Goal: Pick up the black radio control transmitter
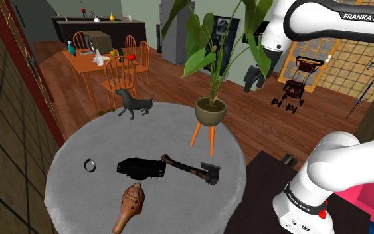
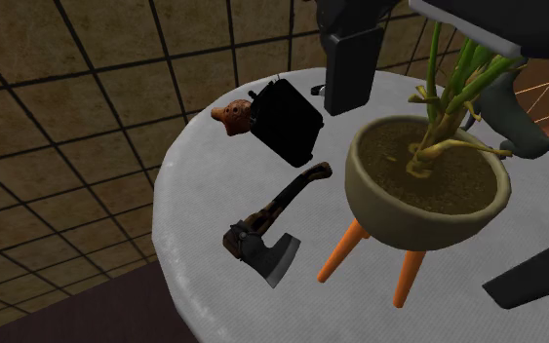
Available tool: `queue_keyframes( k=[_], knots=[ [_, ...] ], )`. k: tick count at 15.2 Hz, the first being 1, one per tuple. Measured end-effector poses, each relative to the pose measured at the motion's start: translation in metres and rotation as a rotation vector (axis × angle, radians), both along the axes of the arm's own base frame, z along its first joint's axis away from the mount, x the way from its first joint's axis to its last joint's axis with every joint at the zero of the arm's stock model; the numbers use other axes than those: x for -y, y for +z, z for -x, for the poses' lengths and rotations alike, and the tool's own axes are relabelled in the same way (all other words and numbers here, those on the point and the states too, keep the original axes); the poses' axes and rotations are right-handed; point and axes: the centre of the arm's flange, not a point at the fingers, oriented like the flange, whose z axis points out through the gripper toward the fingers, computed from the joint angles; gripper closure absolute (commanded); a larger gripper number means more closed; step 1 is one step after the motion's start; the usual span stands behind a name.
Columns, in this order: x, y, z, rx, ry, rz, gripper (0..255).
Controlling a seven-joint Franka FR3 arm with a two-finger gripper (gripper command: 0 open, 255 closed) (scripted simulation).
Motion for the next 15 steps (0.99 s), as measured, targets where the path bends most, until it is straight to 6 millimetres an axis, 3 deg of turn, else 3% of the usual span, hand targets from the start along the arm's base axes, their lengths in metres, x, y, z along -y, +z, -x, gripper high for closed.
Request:
queue_keyframes(
  k=[3, 11, 15],
  knots=[
    [-0.015, -0.003, -0.011, -0.001, 0.017, 0.014, 0],
    [-0.107, -0.009, -0.072, 0.08, 0.123, 0.097, 0],
    [-0.157, -0.037, -0.096, 0.0, 0.18, 0.148, 0]
  ],
)
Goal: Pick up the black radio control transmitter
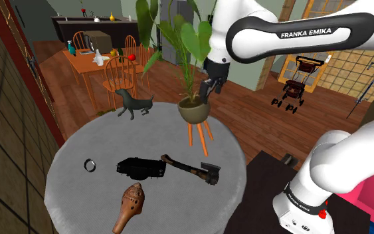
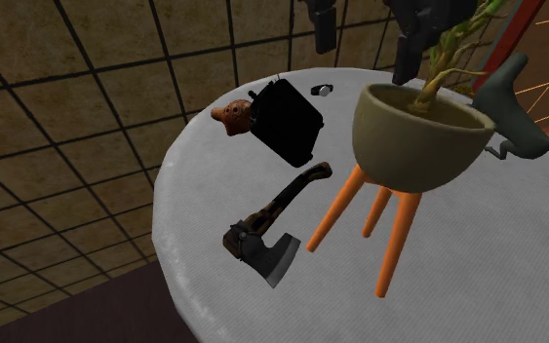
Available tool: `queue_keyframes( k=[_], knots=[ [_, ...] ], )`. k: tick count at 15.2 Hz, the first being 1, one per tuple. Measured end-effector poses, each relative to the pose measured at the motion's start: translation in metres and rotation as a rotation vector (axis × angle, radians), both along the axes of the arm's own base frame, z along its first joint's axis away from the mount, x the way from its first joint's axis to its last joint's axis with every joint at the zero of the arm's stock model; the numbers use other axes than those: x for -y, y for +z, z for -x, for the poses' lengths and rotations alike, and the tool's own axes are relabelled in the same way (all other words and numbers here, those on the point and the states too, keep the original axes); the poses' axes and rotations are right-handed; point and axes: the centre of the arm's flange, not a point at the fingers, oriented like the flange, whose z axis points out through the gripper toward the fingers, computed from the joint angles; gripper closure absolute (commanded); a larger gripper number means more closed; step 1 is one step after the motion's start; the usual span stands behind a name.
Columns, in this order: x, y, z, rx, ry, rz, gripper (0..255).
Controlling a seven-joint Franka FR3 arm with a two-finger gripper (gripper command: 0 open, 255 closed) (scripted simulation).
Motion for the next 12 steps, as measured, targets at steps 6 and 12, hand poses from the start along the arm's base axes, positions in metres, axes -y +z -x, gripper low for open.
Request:
queue_keyframes(
  k=[6, 12],
  knots=[
    [-0.075, -0.029, -0.034, -0.017, 0.082, 0.072, 0],
    [-0.151, -0.061, -0.061, -0.022, 0.166, 0.141, 0]
  ],
)
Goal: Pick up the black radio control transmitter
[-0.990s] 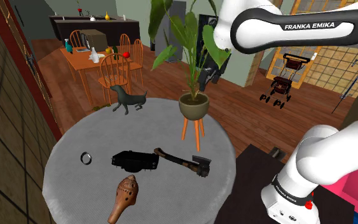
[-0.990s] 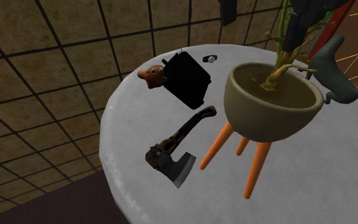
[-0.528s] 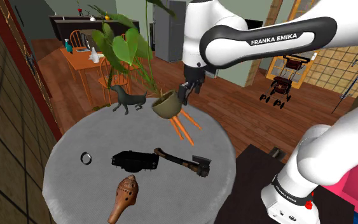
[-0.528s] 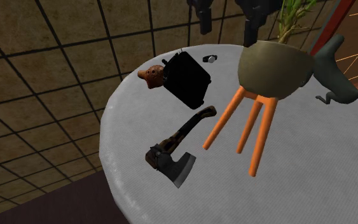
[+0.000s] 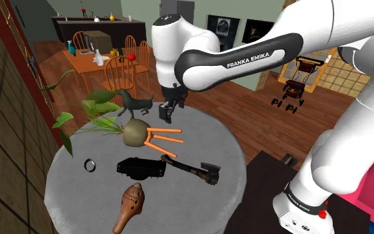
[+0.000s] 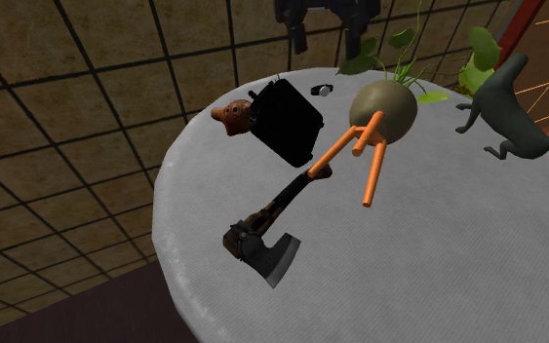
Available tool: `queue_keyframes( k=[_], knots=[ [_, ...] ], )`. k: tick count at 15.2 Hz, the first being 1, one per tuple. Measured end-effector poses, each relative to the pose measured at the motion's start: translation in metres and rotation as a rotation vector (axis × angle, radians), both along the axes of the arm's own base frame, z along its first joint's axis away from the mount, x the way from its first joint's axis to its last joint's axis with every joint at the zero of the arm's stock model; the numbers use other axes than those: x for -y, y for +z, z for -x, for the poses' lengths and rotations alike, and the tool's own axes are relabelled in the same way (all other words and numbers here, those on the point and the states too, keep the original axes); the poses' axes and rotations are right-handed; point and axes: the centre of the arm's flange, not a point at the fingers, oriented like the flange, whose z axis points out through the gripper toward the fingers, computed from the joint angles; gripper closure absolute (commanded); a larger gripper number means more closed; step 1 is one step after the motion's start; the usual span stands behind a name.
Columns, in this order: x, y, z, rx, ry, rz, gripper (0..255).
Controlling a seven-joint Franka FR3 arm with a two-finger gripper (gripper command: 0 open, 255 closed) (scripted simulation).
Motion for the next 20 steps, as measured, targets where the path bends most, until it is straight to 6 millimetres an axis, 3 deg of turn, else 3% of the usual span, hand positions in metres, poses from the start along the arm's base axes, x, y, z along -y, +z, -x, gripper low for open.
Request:
queue_keyframes(
  k=[8, 20],
  knots=[
    [-0.102, -0.05, -0.027, -0.008, 0.111, 0.091, 0],
    [-0.243, -0.144, -0.044, -0.018, 0.278, 0.229, 0]
  ],
)
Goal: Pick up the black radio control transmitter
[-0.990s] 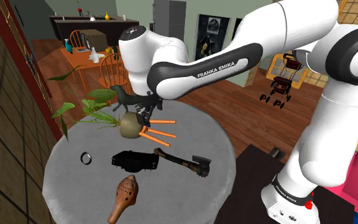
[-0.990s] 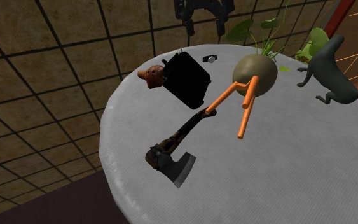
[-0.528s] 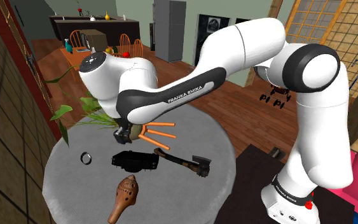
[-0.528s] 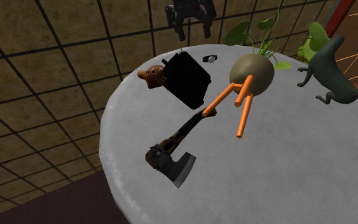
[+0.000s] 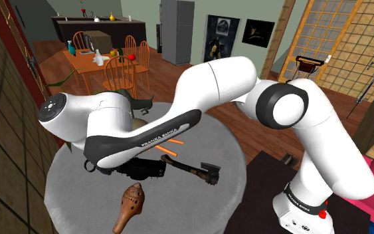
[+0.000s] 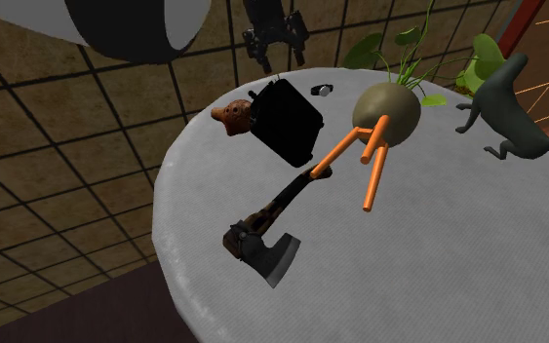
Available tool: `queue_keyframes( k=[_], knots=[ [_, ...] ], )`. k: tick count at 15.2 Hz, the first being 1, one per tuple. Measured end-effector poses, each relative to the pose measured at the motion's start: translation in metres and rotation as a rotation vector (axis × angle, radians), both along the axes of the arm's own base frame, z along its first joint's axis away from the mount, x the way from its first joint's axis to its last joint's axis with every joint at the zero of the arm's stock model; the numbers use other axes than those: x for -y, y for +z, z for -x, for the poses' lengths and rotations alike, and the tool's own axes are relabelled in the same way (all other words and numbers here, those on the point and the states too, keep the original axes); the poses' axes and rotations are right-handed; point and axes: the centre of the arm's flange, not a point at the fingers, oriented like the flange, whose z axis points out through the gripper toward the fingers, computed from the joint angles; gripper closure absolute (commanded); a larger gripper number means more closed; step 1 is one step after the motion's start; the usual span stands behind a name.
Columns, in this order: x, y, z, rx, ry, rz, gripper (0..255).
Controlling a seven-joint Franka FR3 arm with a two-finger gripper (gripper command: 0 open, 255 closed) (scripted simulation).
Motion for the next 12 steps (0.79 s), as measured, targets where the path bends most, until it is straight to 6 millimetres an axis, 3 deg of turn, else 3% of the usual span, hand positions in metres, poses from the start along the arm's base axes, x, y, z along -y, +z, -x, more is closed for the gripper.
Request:
queue_keyframes(
  k=[3, 9, 10, 12],
  knots=[
    [-0.018, -0.019, -0.001, -0.001, 0.019, 0.017, 0],
    [-0.019, -0.049, -0.001, 0.0, 0.021, 0.02, 0],
    [-0.02, -0.052, -0.001, 0.0, 0.021, 0.02, 255],
    [-0.02, -0.053, -0.001, 0.0, 0.021, 0.019, 255]
  ],
)
